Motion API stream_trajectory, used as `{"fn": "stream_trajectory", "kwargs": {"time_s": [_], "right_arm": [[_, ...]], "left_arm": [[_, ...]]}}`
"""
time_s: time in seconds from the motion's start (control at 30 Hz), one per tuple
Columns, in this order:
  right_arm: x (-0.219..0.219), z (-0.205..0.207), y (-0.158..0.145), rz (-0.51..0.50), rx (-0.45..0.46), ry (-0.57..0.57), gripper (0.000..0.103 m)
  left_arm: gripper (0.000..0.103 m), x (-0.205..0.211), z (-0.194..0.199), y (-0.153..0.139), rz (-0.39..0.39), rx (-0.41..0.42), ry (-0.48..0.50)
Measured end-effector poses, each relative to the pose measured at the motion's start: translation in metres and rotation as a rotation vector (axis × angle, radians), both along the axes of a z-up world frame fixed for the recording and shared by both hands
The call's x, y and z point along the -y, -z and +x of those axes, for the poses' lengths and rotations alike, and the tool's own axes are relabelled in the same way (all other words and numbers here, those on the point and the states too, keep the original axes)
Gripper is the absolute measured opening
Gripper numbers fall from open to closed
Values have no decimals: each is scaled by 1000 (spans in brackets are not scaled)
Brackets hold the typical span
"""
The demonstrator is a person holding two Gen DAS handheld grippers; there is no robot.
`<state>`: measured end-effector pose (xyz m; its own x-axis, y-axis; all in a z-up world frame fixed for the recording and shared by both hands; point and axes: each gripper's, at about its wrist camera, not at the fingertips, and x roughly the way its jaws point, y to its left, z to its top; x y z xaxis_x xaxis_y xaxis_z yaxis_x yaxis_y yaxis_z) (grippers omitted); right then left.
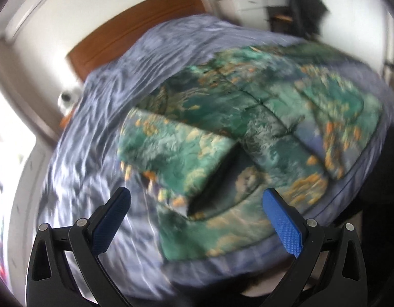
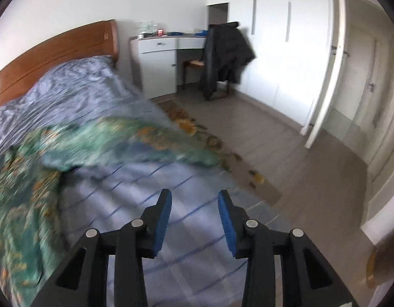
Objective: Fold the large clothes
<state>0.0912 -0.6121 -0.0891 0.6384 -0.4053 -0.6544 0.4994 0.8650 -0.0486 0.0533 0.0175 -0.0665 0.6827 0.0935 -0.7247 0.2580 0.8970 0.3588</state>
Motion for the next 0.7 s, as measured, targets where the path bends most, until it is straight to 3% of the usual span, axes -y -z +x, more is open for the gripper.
{"fn": "stream_trajectory", "kwargs": {"time_s": [0.17, 0.37, 0.4, 0.43, 0.5, 0.53, 0.57, 0.7], "right_arm": [[-71, -18, 16, 66, 13, -146, 46], [-135, -14, 33, 199, 9, -251, 46], [-145, -13, 31, 211, 11, -265, 46], [-150, -14, 28, 216, 14, -275, 46], [-164, -14, 22, 206, 20, -297, 46], [-170, -14, 20, 194, 19, -309, 46], [-177, -15, 16, 179, 18, -324, 46], [-190, -14, 7, 159, 22, -356, 46]], "left_arm": [[102, -2, 49, 40, 66, -78, 105], [103, -19, 110, 95, 65, -207, 49], [99, -22, 113, 98, 50, -216, 47], [92, -28, 114, 99, 12, -231, 49], [50, -39, 114, 94, -99, -268, 54], [37, -42, 112, 90, -136, -270, 57], [12, -45, 110, 85, -159, -267, 54], [10, -66, 100, 55, -258, -205, 2]]}}
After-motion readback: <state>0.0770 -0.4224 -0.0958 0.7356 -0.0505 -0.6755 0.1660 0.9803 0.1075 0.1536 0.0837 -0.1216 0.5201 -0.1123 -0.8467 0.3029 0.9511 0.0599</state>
